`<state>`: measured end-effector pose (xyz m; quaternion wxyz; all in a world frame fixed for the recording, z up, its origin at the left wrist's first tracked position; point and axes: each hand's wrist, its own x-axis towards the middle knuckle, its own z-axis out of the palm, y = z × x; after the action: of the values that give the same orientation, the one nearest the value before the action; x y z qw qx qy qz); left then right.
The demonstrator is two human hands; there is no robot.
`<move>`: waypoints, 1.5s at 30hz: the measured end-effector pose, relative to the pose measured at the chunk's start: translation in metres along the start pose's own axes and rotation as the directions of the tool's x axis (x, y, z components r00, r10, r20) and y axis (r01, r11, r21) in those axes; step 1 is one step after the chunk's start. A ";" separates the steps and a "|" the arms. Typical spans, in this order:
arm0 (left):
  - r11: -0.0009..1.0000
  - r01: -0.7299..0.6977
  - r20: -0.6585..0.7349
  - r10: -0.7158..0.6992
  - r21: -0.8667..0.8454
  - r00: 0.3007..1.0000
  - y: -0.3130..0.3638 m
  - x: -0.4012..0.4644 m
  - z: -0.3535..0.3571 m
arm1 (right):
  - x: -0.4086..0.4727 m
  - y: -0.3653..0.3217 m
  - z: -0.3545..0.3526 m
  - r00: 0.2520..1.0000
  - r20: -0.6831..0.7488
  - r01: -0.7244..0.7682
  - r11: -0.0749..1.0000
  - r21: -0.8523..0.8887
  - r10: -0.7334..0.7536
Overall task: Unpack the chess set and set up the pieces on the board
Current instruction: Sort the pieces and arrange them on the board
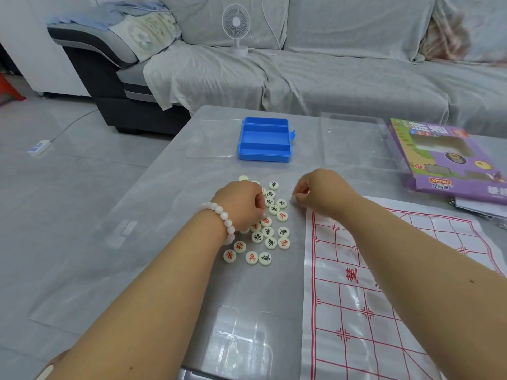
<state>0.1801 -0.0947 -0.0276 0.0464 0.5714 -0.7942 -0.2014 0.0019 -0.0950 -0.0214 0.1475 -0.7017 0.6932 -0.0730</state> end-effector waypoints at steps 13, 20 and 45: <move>1.000 -0.026 0.132 0.025 0.004 0.991 -0.010 -0.002 -0.011 | 0.018 0.023 -0.009 0.958 -0.182 -0.192 0.969 0.157 0.220; 0.998 -0.061 0.151 0.060 0.002 0.987 -0.019 -0.005 -0.013 | 0.021 0.014 0.007 0.989 -0.044 -0.135 0.989 0.060 0.138; 0.981 -0.066 -0.023 0.071 0.181 0.997 -0.017 -0.007 -0.014 | 0.019 -0.029 0.024 0.984 -0.150 0.118 0.980 0.160 -0.094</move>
<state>0.2016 -0.0961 -0.0200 0.0133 0.5483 -0.8277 -0.1188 0.0374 -0.1118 -0.0373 0.1524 -0.7159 0.6547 -0.1887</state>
